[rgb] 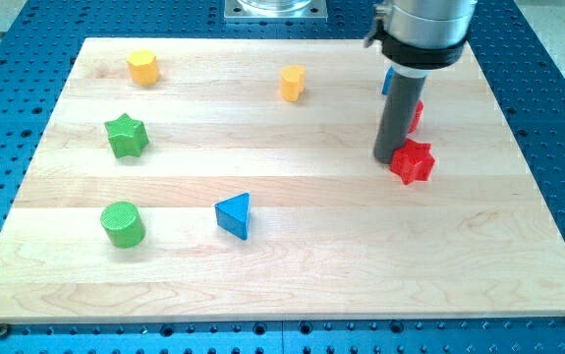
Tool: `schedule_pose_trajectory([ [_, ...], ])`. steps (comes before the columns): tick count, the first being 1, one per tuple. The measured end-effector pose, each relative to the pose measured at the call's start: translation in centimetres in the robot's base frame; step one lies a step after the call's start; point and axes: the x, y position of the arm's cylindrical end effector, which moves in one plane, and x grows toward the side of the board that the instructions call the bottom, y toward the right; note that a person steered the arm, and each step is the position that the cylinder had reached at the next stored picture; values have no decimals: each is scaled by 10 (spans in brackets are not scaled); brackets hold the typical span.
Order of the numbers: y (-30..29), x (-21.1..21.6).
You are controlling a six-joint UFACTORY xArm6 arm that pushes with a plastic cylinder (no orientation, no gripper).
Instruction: Adjust the red star below the red circle
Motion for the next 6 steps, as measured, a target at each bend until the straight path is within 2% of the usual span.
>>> schedule_pose_trajectory([
  [1, -44, 1],
  [2, -54, 77],
  [3, 15, 72],
  [4, 5, 41],
  [5, -45, 73],
  [6, -93, 142],
])
